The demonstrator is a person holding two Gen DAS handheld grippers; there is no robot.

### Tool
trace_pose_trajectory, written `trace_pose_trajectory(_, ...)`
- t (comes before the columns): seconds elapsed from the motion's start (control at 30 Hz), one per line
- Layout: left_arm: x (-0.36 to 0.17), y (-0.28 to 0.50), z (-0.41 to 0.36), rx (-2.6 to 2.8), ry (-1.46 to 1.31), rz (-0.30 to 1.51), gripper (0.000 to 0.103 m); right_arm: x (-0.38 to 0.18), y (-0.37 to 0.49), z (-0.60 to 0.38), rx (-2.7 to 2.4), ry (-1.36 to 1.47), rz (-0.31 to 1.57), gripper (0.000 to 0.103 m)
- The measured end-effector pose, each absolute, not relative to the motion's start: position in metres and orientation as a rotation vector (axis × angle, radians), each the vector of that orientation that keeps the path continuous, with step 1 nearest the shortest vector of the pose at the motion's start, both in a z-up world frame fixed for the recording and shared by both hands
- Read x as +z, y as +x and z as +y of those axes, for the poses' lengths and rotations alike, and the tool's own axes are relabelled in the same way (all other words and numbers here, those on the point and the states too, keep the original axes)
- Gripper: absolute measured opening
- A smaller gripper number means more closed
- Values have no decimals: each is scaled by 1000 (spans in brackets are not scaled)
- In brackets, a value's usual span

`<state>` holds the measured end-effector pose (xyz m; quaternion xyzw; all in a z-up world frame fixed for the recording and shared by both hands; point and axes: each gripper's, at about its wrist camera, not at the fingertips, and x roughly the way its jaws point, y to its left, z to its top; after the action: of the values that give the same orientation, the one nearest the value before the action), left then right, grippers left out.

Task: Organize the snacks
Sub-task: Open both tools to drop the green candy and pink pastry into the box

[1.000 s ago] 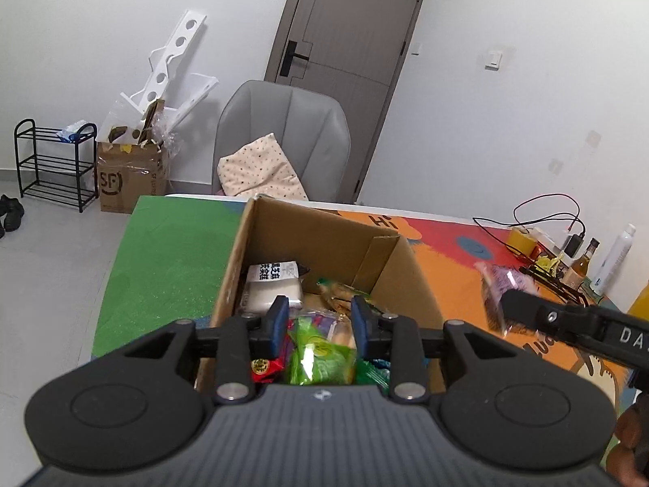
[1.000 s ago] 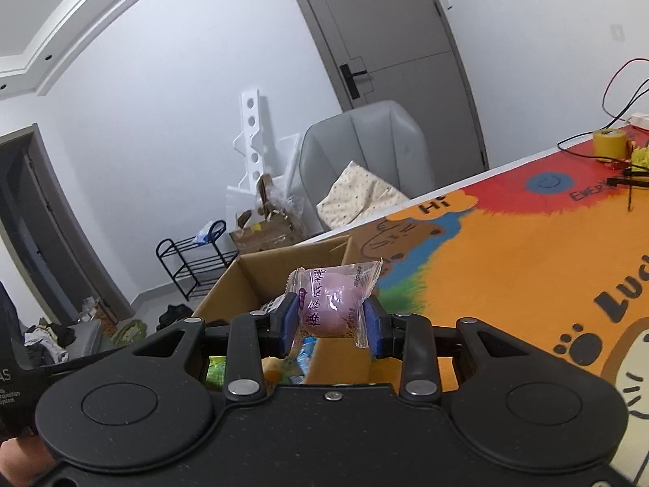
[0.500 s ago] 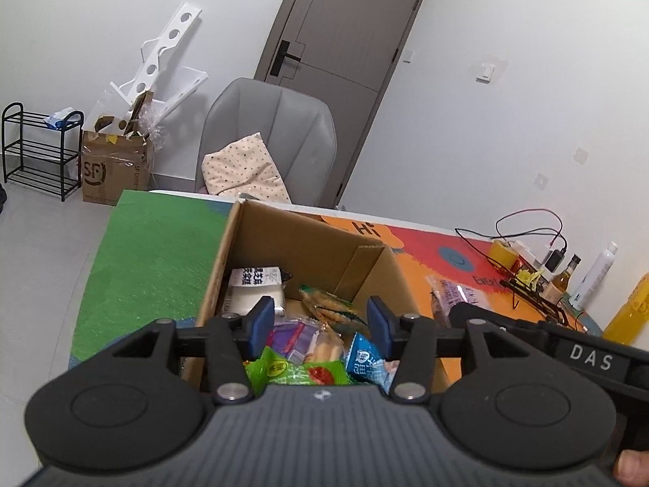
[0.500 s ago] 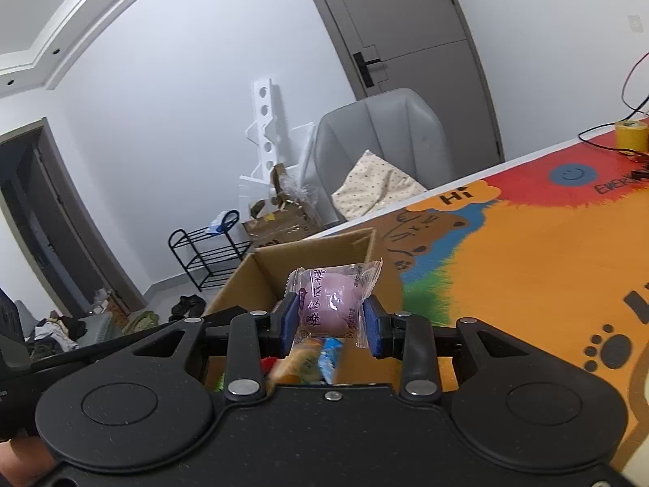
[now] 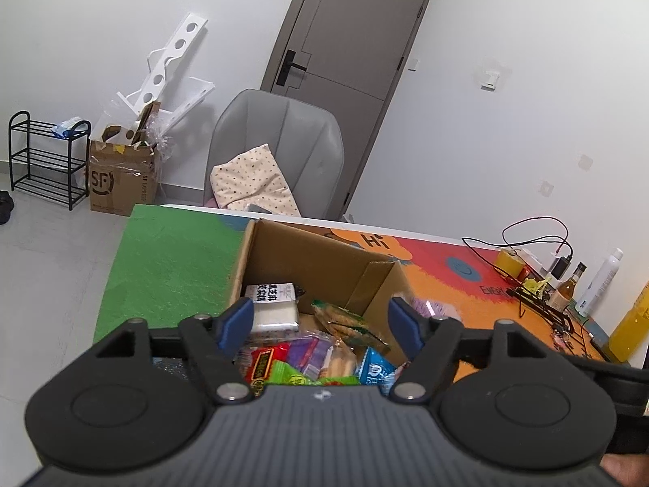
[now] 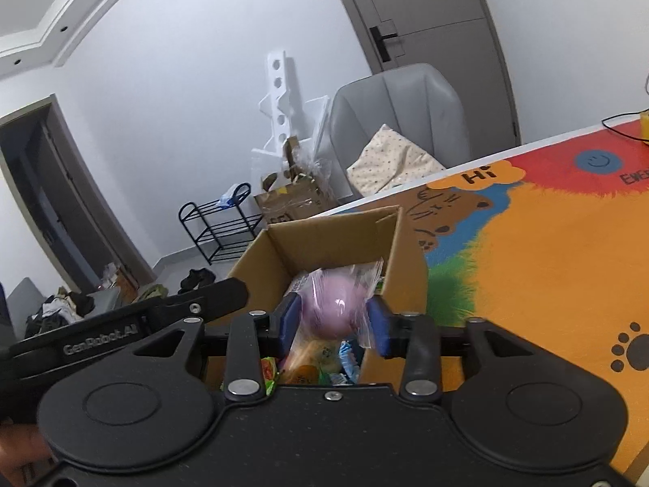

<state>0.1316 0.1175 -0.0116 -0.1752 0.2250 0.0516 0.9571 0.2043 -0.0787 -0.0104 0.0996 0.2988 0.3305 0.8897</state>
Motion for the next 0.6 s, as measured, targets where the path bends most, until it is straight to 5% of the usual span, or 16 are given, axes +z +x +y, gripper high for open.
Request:
trace_pose_trajectory(0.13,-13,136,118,114,-366,468,75,-3,201,-93,686,231,575,52)
trace_pose_trajectory(0.6,-4,138,89,127,-306,483,90,-19,198,-165,563,277,588,58)
